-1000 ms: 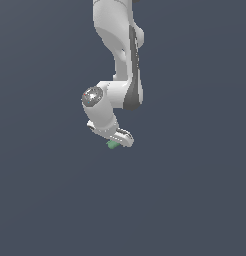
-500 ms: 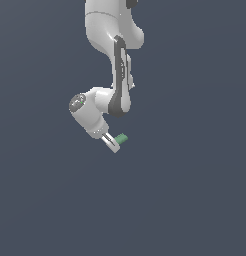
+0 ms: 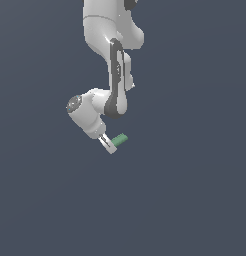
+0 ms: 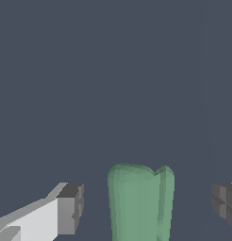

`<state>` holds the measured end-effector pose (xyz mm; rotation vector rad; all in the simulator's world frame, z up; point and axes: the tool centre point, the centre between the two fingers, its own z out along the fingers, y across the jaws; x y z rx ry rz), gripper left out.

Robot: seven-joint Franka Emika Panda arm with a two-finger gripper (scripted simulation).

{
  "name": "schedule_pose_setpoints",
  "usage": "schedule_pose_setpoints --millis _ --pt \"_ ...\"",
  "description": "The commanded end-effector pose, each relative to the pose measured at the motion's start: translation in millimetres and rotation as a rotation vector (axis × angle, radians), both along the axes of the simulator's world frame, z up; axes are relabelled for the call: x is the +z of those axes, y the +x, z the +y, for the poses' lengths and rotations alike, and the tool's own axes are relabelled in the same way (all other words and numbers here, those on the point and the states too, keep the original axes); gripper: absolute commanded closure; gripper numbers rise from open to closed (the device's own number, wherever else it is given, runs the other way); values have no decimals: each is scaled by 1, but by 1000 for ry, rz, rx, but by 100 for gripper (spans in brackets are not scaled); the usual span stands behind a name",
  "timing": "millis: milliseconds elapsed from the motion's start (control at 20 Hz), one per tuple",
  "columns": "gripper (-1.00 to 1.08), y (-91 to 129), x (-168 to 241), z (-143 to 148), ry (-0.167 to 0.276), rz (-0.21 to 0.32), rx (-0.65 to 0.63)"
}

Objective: Pick up the object and move it to a goal position.

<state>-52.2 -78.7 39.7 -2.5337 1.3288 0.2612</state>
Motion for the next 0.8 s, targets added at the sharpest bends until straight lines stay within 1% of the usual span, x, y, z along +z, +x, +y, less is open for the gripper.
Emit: schedule_pose_setpoints --millis 0,300,450,500,750 --pt "-100 0 -3 1 0 0 0" --pt "-100 -2 -25 8 1 2 -7" --pt "-100 -2 -28 10 2 2 -8" --pt "108 -2 -28 10 2 2 -8" --pt "108 -2 -28 10 2 2 -8"
